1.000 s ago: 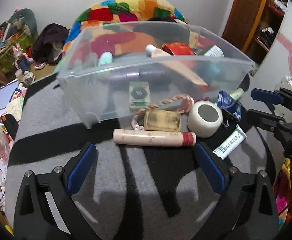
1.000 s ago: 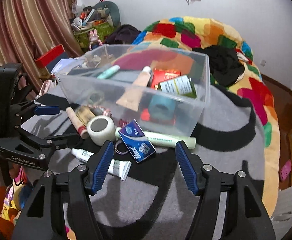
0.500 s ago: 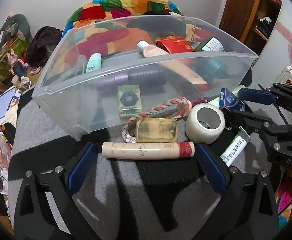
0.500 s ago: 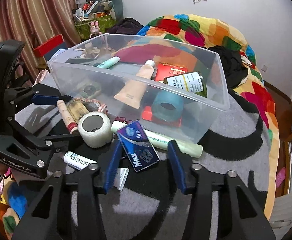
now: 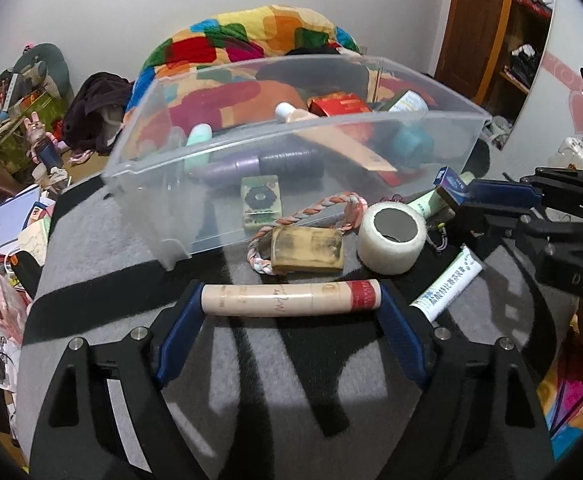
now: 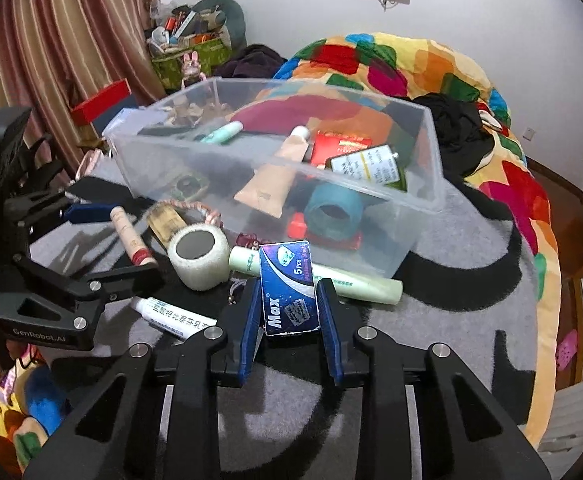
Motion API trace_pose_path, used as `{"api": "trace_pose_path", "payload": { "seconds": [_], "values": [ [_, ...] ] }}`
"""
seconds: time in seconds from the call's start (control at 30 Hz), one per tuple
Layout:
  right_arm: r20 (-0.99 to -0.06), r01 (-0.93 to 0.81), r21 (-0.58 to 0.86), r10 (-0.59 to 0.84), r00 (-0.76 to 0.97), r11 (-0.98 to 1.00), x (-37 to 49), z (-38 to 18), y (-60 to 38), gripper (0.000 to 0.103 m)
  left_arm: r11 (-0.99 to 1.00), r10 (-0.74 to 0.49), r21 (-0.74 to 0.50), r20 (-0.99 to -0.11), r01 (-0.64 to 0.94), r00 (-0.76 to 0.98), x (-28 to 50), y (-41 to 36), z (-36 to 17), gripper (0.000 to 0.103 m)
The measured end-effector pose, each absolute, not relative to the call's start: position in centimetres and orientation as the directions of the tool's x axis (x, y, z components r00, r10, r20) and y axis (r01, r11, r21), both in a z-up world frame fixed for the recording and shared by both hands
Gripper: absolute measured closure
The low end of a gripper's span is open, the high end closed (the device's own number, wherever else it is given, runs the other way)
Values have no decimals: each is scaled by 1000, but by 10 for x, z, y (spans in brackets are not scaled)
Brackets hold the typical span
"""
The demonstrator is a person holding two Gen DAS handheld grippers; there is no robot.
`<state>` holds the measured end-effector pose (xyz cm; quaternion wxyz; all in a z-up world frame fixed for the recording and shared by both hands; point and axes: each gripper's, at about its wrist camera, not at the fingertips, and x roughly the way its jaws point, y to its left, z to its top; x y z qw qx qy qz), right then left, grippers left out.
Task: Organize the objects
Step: 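Grasp the blue Max box with the right tool while the left tool grasps the beige tube, then drop the blue Max box into the clear box while the left tool drops the beige tube in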
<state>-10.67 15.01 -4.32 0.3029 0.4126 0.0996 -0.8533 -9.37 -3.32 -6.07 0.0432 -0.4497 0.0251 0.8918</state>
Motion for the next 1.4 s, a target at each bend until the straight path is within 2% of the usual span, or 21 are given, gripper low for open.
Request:
{"api": "trace_pose_path", "payload": {
  "seconds": [0.4,0.53,0.97,1.07,1.4],
  "values": [
    [-667,595,122,-509,-544,-795,-98,2,154,77,-998,60,-31,-681,-54,-730,-80,-41,-3,19],
    [-642,572,139,-513,-570,-809,-105,13,154,77,-998,55,-42,-664,-37,-746,-89,-43,6,19],
    [-679,462,179,-449,-581,-869,-156,3,150,78,-997,15,-66,-688,41,-725,-131,-57,0,19],
    [-692,452,183,-441,-571,-873,-164,-1,147,85,-997,14,-66,-699,45,-715,-139,-57,-5,19],
    [-707,472,195,-456,-540,-860,-164,-8,145,85,-997,25,-72,-715,38,-699,-152,-54,-15,16]
  ]
}}
